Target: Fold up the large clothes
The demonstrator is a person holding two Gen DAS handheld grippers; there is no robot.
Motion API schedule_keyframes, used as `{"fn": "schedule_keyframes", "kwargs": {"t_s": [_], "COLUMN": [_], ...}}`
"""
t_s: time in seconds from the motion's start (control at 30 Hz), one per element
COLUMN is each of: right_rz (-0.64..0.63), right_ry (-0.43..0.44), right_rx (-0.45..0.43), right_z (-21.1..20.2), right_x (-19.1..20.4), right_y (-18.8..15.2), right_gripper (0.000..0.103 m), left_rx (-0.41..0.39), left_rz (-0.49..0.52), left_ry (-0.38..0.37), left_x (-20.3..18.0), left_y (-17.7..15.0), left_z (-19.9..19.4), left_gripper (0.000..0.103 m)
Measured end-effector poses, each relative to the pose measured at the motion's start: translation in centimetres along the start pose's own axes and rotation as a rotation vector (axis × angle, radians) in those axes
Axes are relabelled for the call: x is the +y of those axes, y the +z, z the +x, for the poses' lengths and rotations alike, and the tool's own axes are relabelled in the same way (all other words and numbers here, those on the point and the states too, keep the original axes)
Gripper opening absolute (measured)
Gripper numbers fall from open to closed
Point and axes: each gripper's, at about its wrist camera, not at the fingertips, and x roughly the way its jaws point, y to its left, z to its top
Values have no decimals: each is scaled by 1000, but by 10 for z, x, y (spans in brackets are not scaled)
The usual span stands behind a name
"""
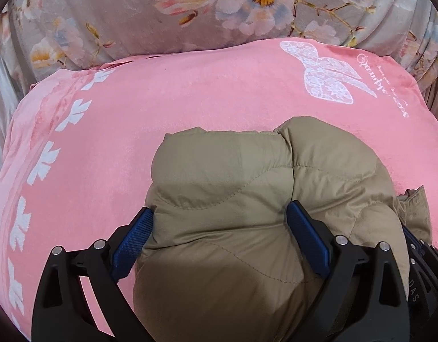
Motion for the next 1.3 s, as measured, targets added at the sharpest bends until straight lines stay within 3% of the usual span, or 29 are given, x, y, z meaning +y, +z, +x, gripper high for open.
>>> {"fn": "schedule_keyframes", "kwargs": {"t_s": [0.17, 0.33, 0.43, 0.57, 0.73, 0.9, 1.1, 1.3], "right_rz": [1, -1, 47, 21, -33, -63, -74, -80], "right_ry": [1, -11, 26, 42, 49, 38, 16, 2], "right_rx": [2, 37, 36, 62, 122, 204, 186, 157], "right_z": [0, -8, -56, -104, -130, -116, -103, -98], "right_x": [0, -1, -10, -19, -20, -16, -12, -9], "right_y": [0, 3, -4, -31, -68, -99, -107, -112], "right_gripper": [5, 4, 10, 12, 12, 12, 12, 12], "left_rx": [-3, 13, 23, 60, 122, 145, 139, 155], "left_rz": [-2, -9, 12, 27, 62, 76, 116, 93], "left_ry": [2, -47, -81, -146, -231, -243, -202, -218], "left_x": [-1, 7, 18, 30, 34, 31, 21, 22], "left_y": [0, 1, -7, -31, -72, -101, -112, -117], "left_z": [2, -3, -29, -73, -106, -110, -102, -88], "left_gripper": [93, 93, 93, 93, 93, 95, 97, 98]}}
